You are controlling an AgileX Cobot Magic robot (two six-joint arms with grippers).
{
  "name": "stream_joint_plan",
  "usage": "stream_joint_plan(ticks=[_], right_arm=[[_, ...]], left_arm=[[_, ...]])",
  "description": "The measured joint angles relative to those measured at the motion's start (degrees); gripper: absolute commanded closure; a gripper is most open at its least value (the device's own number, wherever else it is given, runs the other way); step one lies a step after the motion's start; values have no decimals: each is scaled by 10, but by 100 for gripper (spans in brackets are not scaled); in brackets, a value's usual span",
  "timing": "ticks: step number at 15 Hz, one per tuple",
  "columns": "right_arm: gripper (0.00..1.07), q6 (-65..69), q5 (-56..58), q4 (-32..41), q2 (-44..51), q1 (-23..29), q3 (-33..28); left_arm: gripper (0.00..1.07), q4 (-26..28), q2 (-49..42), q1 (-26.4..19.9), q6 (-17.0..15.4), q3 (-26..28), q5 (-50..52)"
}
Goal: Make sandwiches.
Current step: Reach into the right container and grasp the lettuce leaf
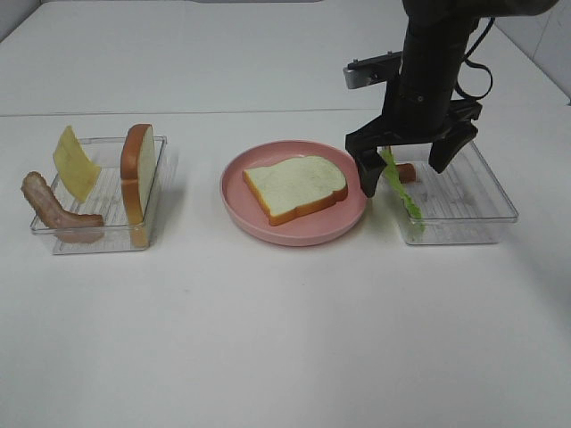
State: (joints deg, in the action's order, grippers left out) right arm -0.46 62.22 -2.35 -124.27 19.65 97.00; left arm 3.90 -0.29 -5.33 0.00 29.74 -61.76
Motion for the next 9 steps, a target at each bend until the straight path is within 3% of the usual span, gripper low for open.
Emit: stream_joint_plan(ticks=[3,5,9], right_arm=[[17,0,-2,1,-8,0,0],[28,0,-7,1,-8,0,0],[69,0,-14,1,-8,0,0]], left_arm=[[16,0,0,0,0,0,0],[16,0,0,0,0,0,0],[16,0,0,0,0,0,0]])
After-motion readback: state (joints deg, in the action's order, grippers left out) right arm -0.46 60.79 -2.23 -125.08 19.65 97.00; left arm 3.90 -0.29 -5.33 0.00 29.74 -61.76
